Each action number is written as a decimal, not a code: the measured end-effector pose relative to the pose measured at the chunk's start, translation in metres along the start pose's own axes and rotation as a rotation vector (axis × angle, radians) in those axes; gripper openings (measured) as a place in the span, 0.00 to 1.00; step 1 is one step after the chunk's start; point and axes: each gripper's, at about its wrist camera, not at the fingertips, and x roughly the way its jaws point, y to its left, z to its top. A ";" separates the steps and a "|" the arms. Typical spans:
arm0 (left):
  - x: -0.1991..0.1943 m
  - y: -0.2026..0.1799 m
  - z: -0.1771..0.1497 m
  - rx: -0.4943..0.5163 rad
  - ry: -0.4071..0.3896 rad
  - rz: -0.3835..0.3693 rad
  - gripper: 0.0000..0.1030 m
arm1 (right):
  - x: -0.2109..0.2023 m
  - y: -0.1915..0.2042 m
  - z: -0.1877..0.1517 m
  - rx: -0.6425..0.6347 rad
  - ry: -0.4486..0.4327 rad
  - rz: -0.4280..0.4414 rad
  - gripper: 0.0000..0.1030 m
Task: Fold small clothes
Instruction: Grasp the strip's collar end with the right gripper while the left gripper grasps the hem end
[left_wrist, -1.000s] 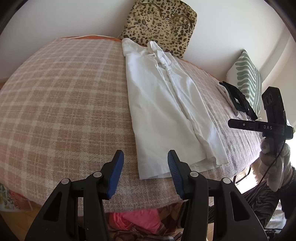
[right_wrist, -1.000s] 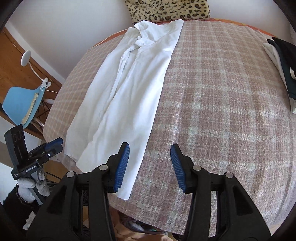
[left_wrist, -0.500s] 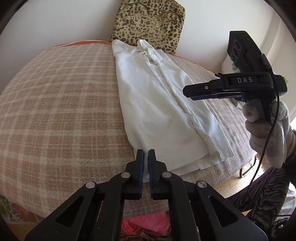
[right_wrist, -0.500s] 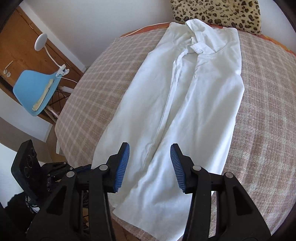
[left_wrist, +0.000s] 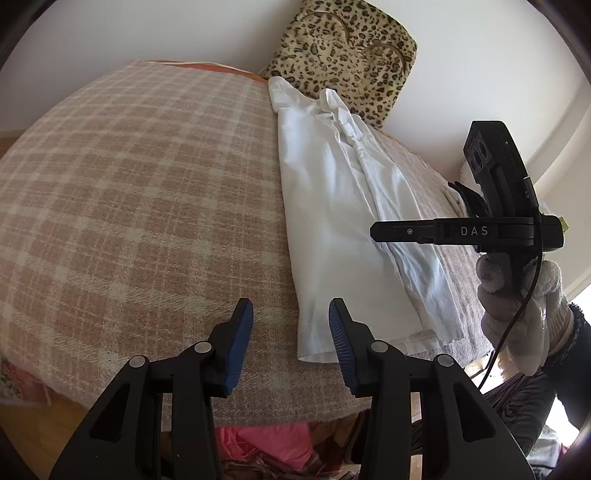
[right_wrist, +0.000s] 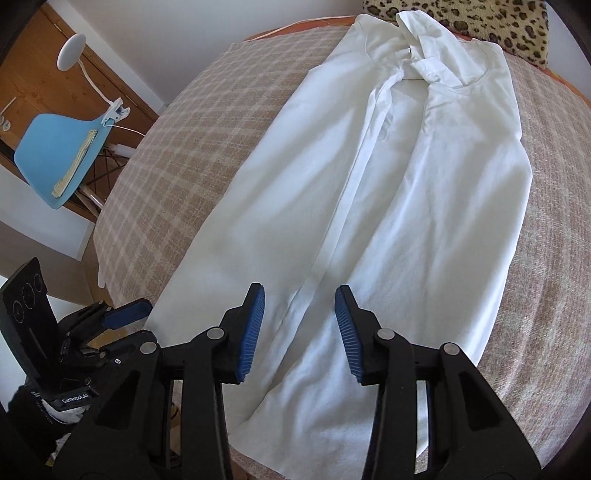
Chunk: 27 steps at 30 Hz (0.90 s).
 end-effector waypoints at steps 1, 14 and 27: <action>0.004 0.001 0.000 -0.006 0.007 -0.022 0.26 | 0.003 0.002 -0.001 -0.006 0.006 -0.013 0.09; -0.010 0.003 -0.009 0.030 -0.030 0.011 0.02 | -0.022 -0.011 0.003 0.012 0.031 0.049 0.10; 0.005 0.004 -0.001 -0.022 -0.027 0.000 0.58 | -0.074 -0.022 0.138 0.014 -0.199 0.004 0.40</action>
